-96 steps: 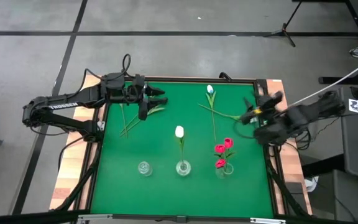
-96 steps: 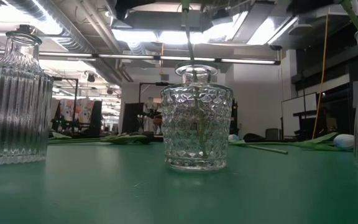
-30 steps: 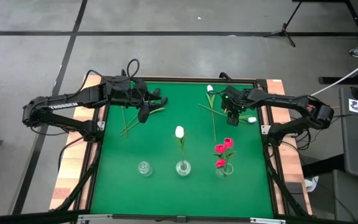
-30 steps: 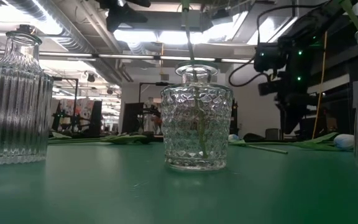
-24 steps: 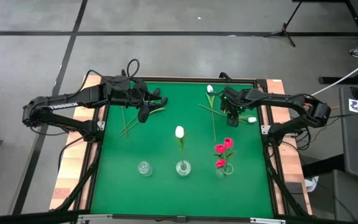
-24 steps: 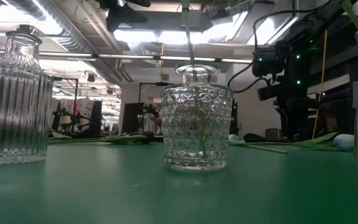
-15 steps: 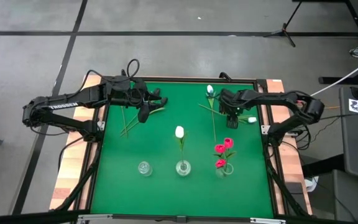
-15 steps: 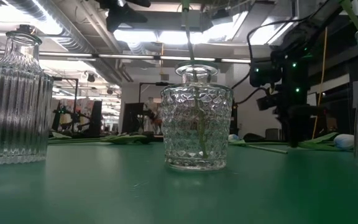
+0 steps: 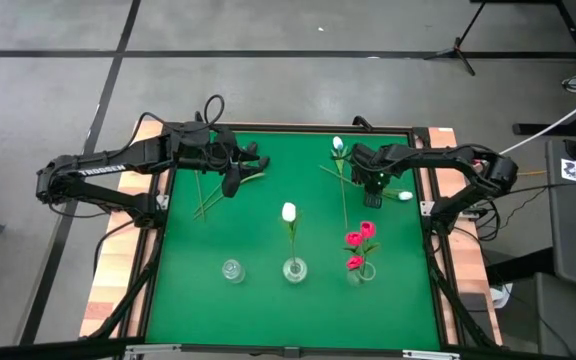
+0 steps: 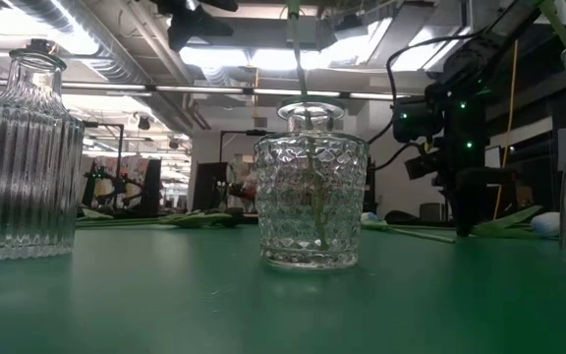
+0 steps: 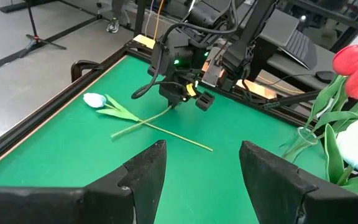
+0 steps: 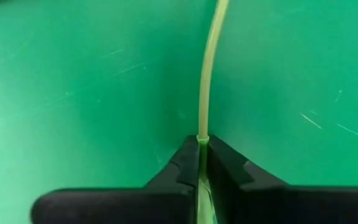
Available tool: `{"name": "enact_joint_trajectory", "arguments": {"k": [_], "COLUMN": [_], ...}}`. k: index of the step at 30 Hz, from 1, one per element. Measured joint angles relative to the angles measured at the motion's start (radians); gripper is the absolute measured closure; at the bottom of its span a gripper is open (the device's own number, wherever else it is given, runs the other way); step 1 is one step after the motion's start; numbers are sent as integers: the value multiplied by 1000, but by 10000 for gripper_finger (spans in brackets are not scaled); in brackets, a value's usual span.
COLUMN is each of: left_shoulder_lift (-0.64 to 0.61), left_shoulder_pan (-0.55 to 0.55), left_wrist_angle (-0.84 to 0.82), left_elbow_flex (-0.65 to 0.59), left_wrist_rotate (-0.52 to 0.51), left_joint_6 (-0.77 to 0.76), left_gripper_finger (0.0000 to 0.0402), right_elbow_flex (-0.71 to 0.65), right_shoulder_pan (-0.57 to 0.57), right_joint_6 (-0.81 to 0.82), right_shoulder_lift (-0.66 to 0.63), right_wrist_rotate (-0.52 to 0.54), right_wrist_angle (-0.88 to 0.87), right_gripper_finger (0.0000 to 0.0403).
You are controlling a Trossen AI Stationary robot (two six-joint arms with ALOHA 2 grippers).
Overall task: Sort flowers into vase by color
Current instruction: Put the top white tulip into the middle transparent vase
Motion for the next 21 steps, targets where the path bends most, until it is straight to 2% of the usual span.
{"name": "enact_joint_trajectory", "arguments": {"k": [5,10,15,21], "left_shoulder_lift": [0,0,0,-5], "left_shoulder_pan": [0,0,0,0], "left_wrist_angle": [0,0,1,12], "left_elbow_flex": [0,0,0,0], "left_wrist_rotate": [0,0,0,0], "left_joint_6": [-9,-11,-1,-13], "left_gripper_finger": [202,202,202,202], "right_elbow_flex": [13,146,382,747], "right_shoulder_pan": [0,0,1,66], "right_joint_6": [27,6,-23,-61], "right_shoulder_lift": [-49,-104,-132,-127], "right_wrist_rotate": [18,83,194,366], "right_wrist_angle": [-86,-246,-441,-659], "right_gripper_finger": [392,397,399,400]}}
